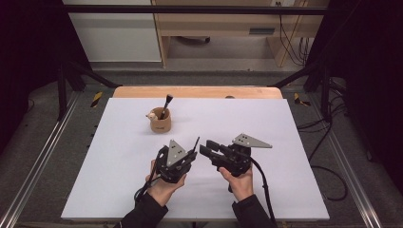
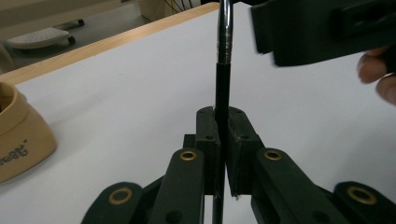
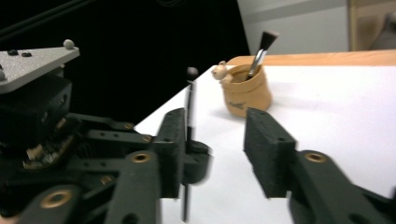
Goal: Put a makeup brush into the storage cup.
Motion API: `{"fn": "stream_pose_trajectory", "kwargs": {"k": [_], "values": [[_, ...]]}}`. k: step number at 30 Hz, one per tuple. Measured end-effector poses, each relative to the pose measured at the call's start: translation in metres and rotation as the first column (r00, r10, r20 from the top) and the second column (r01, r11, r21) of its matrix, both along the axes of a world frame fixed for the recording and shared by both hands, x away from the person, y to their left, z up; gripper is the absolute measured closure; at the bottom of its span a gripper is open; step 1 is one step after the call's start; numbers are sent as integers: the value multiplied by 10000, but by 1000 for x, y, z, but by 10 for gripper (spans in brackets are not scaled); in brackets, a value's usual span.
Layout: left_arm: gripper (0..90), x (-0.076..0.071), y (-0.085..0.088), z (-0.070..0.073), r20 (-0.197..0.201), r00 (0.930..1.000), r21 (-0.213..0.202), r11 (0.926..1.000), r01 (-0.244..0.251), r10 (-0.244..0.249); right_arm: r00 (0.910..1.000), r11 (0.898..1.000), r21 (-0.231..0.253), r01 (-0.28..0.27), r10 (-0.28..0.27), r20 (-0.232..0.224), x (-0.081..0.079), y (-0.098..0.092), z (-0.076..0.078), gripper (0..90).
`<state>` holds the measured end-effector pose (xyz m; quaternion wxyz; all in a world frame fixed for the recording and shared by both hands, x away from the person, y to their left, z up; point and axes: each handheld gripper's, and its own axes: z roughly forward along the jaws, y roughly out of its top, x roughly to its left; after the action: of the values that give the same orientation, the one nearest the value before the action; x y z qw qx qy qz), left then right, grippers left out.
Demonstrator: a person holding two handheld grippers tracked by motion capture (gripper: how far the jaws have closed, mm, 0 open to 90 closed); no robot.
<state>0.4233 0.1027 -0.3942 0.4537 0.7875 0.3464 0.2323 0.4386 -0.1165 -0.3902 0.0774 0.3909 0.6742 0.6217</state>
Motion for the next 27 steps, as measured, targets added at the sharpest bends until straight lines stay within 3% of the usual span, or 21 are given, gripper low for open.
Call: {"fn": "stream_pose_trajectory", "kwargs": {"k": [5,9,13,27], "values": [[844,3,15,3,15,9997,-175,9995,-261,262,9983,9969,-661,431,-403,430,-2,-16,2,452],[843,5,28,7,50,9998,-420,9990,-183,186,9961,9918,-987,810,-771,432,-3,-35,2,380],[843,7,38,11,227,9993,-383,9988,-295,304,9929,9872,-1130,1127,-1076,501,-4,-49,2,317],[843,14,72,27,483,9963,-686,9954,-672,706,9860,9601,-2275,1628,-1498,735,-11,-70,-5,147]]}}
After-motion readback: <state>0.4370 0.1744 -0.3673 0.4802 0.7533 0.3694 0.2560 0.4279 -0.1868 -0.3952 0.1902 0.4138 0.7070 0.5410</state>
